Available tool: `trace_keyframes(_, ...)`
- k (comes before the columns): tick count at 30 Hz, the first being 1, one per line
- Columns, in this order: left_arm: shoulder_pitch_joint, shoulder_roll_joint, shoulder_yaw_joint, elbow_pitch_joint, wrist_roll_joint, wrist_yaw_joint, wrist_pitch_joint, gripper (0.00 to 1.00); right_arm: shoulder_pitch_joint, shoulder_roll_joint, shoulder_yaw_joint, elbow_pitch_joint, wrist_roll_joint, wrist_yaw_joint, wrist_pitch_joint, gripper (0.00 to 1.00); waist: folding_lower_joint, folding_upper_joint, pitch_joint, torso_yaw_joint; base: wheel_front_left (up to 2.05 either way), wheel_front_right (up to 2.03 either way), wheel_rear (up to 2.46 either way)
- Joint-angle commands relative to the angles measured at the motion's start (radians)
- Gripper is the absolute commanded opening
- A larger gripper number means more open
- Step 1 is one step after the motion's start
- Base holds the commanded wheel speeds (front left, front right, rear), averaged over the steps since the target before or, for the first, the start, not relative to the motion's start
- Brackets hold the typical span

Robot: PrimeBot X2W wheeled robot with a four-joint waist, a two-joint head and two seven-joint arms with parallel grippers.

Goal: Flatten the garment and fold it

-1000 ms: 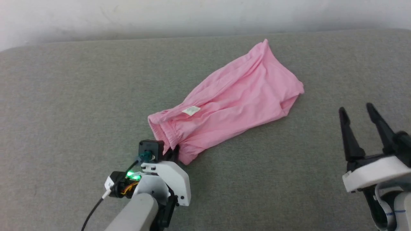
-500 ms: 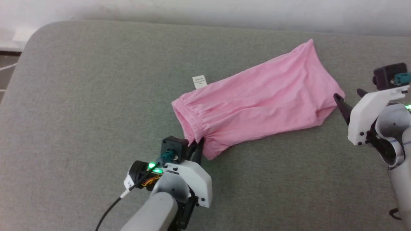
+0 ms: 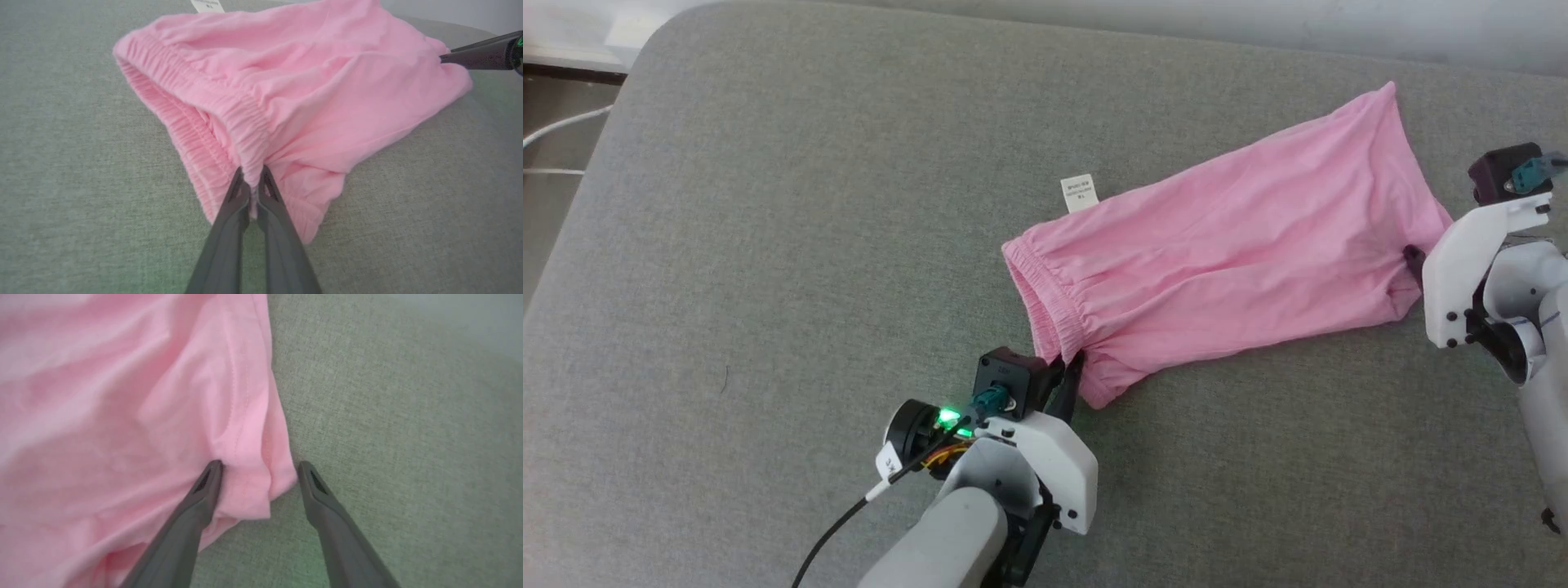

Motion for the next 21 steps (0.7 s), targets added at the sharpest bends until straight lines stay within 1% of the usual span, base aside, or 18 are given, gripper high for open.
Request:
trace_keyframes(1,-0.013,-0.001,-0.003,0.005,0.005,-0.007,-0.007,0.0,0.023,0.009,0.014,0.037,-0.002,-0.001,0.01,1.0,0.0001,0.0,0.001,0.0,0.0,0.0,0.0)
trace_keyframes(2,-0.013,0.0,-0.004,0.008,0.004,-0.008,-0.007,0.0,0.023,0.012,0.022,0.051,0.005,-0.001,0.013,0.65,0.0001,0.0,0.001,-0.001,0.0,0.0,0.0)
trace_keyframes(3,-0.014,0.002,-0.005,0.011,0.003,-0.009,-0.007,0.0,0.022,0.014,0.031,0.062,0.015,-0.001,0.012,0.0,0.0001,0.0,0.001,-0.002,0.0,0.0,0.0)
trace_keyframes(5,-0.016,0.005,-0.005,0.016,0.003,-0.01,-0.007,0.0,0.018,0.012,0.05,0.075,0.034,-0.001,0.004,0.0,0.0001,0.0,0.0,-0.006,0.0,0.0,0.0)
trace_keyframes(12,-0.009,0.031,0.002,0.029,-0.008,-0.016,-0.01,0.0,0.004,-0.016,0.083,0.073,0.128,-0.001,-0.082,0.0,0.0001,0.0,-0.038,-0.035,0.0,0.0,0.0)
trace_keyframes(17,0.009,0.067,0.01,0.02,-0.019,-0.026,-0.01,0.0,0.042,-0.048,0.103,0.028,0.214,-0.001,-0.104,0.0,0.0001,0.0,-0.09,-0.06,0.0,0.0,0.0)
trace_keyframes(21,0.043,0.105,0.006,-0.001,-0.03,-0.039,0.006,0.0,0.124,-0.075,0.111,-0.037,0.275,-0.001,-0.092,0.0,0.0001,0.0,-0.14,-0.08,0.0,0.0,0.0)
